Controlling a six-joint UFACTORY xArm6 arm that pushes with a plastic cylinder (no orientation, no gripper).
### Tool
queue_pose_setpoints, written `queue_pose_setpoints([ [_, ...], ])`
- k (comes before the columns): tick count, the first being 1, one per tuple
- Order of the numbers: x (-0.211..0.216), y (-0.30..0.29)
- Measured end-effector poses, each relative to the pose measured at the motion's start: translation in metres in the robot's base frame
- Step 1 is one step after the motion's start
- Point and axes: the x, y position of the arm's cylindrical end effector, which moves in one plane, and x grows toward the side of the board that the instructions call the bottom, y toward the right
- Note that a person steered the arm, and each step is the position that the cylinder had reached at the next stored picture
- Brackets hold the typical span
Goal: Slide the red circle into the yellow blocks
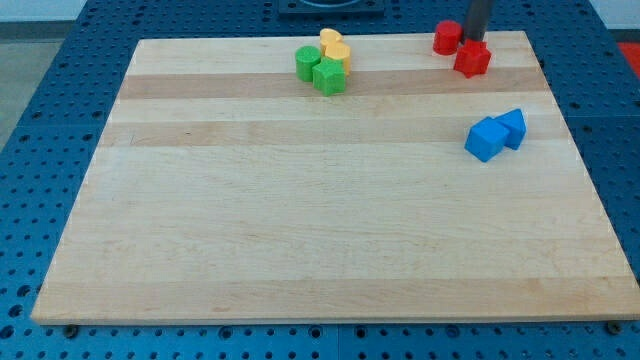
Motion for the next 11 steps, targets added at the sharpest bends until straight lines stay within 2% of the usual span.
queue_pose_setpoints([
  [1, -0.011, -0.003],
  [4, 0.016, -0.023],
  [8, 0.018, -0.113],
  [10, 0.042, -0.106],
  [11, 0.042, -0.131],
])
